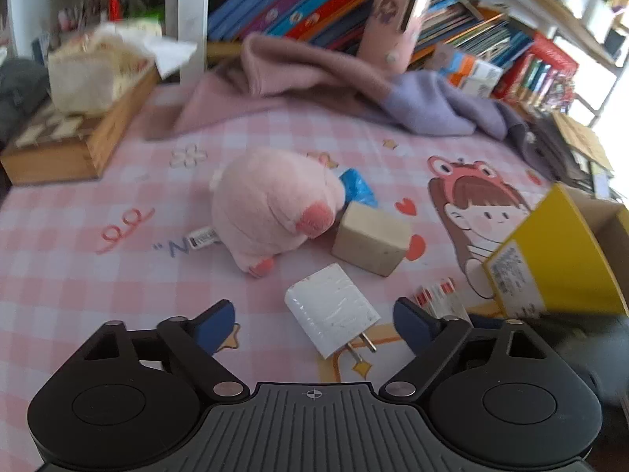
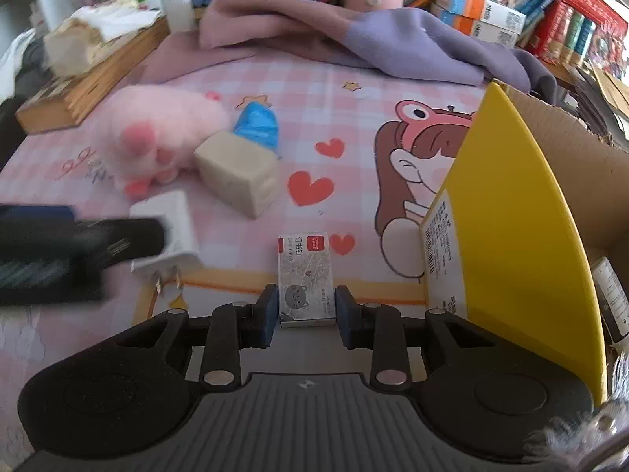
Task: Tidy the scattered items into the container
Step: 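Grasp the white charger plug with the left gripper while the right gripper grasps the small card box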
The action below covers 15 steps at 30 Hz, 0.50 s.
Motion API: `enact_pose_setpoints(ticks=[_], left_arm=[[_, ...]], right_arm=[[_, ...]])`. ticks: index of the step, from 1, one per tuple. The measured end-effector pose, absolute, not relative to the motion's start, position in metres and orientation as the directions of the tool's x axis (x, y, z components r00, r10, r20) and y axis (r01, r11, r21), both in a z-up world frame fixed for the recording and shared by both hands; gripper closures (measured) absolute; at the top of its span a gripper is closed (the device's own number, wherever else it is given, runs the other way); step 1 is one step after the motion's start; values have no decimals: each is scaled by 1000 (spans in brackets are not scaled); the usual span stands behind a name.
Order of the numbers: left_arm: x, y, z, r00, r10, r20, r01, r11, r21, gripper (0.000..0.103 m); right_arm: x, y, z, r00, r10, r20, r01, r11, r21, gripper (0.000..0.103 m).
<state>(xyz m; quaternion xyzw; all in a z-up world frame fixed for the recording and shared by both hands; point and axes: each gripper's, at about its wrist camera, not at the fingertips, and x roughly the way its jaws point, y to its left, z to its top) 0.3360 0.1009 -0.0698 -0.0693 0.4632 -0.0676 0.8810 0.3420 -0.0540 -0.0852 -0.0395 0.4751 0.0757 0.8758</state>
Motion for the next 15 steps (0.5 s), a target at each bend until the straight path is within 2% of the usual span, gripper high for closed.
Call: enact_pose_setpoints(ticks=[4,7,12,15], left_arm=[[354,95,-84,525,-178,-833,22,980,-195,30],[360,80,-86,518,-156,-841,88,988,-129,39],[354,77,-89,512,-158,-844,169,982,-82,42],[345,93,-87,500,-155,-852,146,985,-93,45]], right_arm=[[340,-50,-86,544,105,-833,-208,978,-12,74],[341,-50,-87,549,107,-829,-212,977,-14,74],[344,-47,-87,556,109,-824,-230,973,-26,73],[345,-47,-87,558,112,-822,-237,971,-28,71]])
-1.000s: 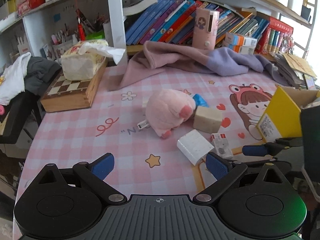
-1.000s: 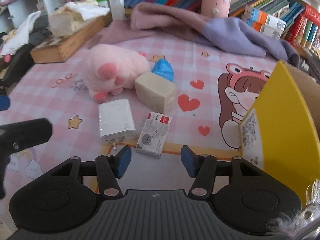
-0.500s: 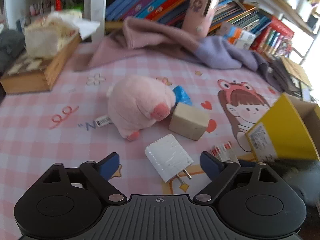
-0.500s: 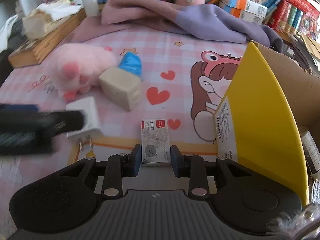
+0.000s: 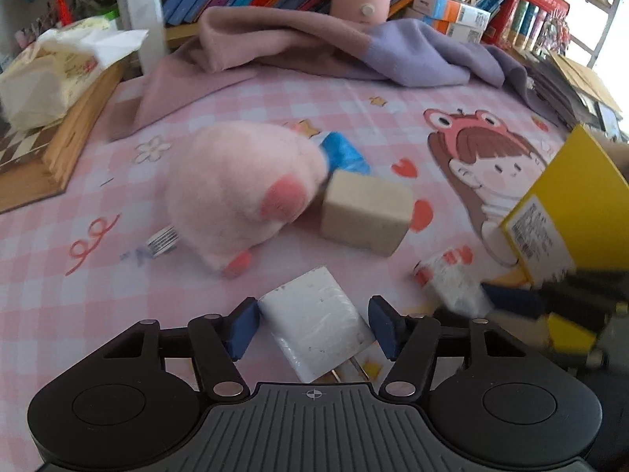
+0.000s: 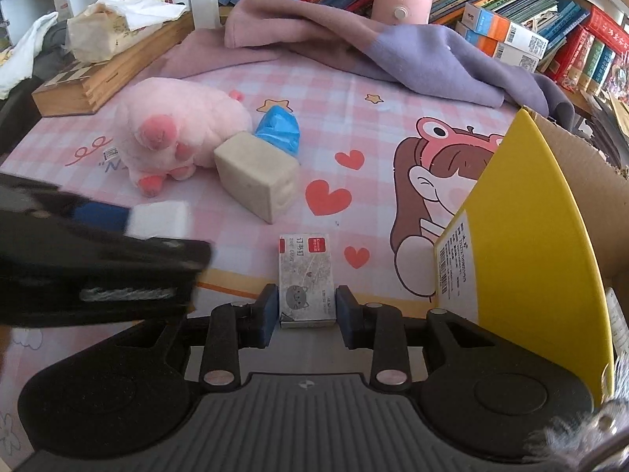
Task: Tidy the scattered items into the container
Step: 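Grasp the white charger plug with the left gripper while the right gripper grasps the small card box, then carry the charger plug and card box with both grippers over the yellow box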
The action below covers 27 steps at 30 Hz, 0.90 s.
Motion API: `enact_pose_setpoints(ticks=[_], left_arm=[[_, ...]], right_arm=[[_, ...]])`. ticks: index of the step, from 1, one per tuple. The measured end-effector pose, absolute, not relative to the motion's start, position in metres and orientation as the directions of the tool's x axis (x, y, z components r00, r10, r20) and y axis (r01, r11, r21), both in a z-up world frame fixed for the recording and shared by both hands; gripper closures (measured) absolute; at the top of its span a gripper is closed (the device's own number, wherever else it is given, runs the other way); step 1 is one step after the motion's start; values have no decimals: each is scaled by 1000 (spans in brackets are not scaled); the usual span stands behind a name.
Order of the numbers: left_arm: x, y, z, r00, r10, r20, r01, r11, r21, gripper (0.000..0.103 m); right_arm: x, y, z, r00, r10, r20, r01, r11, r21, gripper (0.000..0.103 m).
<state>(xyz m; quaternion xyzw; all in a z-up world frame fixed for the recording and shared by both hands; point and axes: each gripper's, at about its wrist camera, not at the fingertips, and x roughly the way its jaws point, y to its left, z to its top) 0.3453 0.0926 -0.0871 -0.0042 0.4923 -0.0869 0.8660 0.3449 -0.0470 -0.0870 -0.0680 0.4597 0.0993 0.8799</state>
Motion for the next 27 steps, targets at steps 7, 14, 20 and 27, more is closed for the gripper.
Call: enact_pose_setpoints(ticks=[7,14,20,27], left_arm=[[339,98,-89,504,-118,-856,115,991,-69,45],[327,97,-89,529,-106,-842,144,989,-33,61],[307,110,-72,552,-146,-821,108,989,-103,61],[276,116,-52,583,-168,-795,94,986,-139,61]], right_arm=[[354,-49,-89,566,131,-814,-245,969,-15,63],[351,-48,-87,549,186,-815,-281,959,30,75],[337,-45,-70,583,232,-778,-294,954,64,75],[311,-44,-50,609,277,-743,-317,944,93,75]])
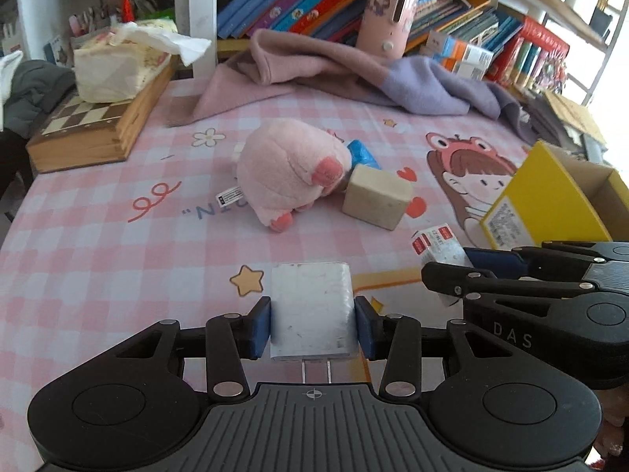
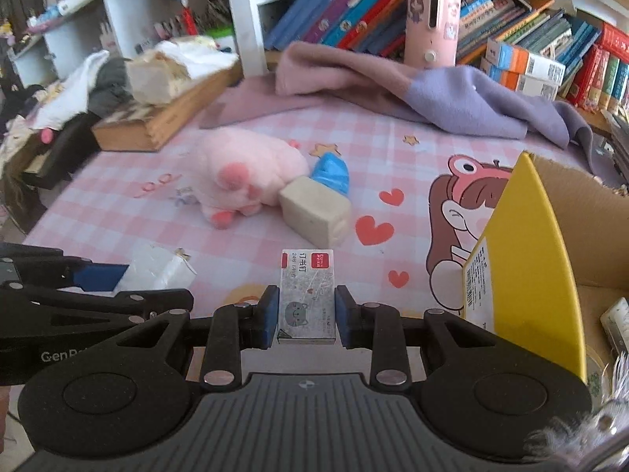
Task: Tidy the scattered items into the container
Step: 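Carry the charger plug and card box with both grippers over the yellow box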
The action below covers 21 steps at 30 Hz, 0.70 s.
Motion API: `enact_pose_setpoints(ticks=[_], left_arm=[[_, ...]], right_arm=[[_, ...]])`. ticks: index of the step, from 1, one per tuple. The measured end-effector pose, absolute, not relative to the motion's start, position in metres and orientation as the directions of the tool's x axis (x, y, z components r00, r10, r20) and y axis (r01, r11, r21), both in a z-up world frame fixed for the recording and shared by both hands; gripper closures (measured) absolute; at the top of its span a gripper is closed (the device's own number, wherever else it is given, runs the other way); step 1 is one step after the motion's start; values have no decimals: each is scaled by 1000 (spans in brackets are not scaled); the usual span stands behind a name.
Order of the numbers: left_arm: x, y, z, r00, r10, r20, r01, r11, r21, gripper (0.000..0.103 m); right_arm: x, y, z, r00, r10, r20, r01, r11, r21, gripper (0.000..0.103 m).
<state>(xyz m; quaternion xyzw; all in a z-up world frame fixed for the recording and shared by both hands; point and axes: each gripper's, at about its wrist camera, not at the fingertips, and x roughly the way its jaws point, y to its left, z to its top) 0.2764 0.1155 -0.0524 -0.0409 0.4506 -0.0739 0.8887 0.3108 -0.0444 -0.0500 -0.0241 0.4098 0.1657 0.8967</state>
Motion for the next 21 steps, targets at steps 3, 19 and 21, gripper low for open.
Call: enact_pose_setpoints(ticks=[3,19,21], left_arm=[[262,119,-44,600,-175,-781,85,984,-155,61],[176,144,-16,673,-223,-706,47,964,-261,61],[165,149,-15,679,-223,-700,39,962,-269,61]], right_arm=[[296,-44,-41,611,304,-731,-336,936,108,75],[216,-36,-3,646,356,-675,-408,909,89,75],[206,-31,0,649,361,-670,-420,904,80,75]])
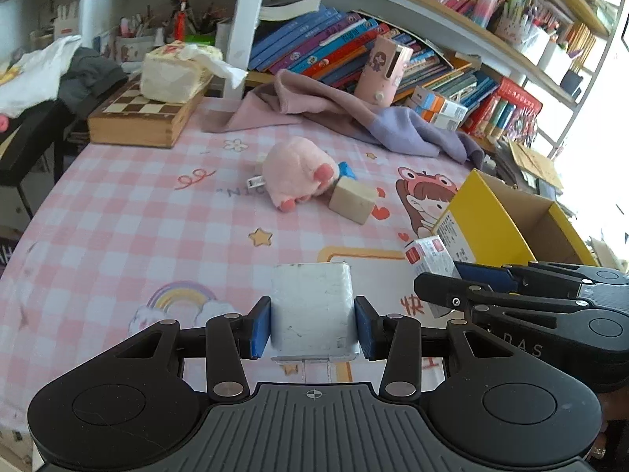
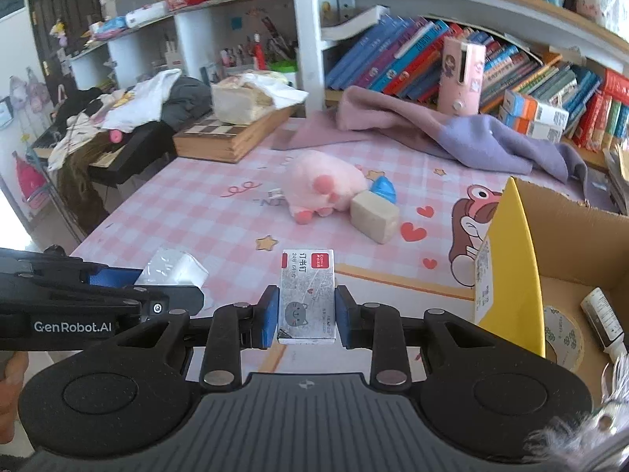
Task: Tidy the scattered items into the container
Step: 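Carry the charger plug and card box with both grippers over the yellow box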
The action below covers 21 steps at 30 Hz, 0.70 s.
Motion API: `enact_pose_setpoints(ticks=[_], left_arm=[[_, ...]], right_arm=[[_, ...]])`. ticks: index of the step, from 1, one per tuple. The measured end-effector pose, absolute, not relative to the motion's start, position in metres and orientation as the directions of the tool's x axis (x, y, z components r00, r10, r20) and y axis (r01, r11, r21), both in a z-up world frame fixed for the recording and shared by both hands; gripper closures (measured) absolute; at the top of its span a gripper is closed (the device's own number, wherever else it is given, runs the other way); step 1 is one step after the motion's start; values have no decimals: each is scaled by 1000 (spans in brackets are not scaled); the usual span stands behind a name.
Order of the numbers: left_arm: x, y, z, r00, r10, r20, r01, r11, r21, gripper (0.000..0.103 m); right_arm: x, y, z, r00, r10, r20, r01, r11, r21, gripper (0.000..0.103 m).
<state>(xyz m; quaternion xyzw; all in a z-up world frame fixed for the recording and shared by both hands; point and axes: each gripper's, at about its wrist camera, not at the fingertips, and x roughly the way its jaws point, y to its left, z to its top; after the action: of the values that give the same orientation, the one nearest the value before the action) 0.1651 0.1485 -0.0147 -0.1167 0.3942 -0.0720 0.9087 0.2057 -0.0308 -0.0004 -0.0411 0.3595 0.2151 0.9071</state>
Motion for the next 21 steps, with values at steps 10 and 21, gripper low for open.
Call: enact_pose_setpoints(ticks=[10,21], left_arm=[[98,174,-6,710,-198,-676,3,961,-278,61],[29,190,-1,729,-179,-661,-29,956,-290,61]], right_arm=[[150,-4,10,640,393,-659,-479,876,57,75],[82,16,13,617,431,-658,-542,839,42,75]])
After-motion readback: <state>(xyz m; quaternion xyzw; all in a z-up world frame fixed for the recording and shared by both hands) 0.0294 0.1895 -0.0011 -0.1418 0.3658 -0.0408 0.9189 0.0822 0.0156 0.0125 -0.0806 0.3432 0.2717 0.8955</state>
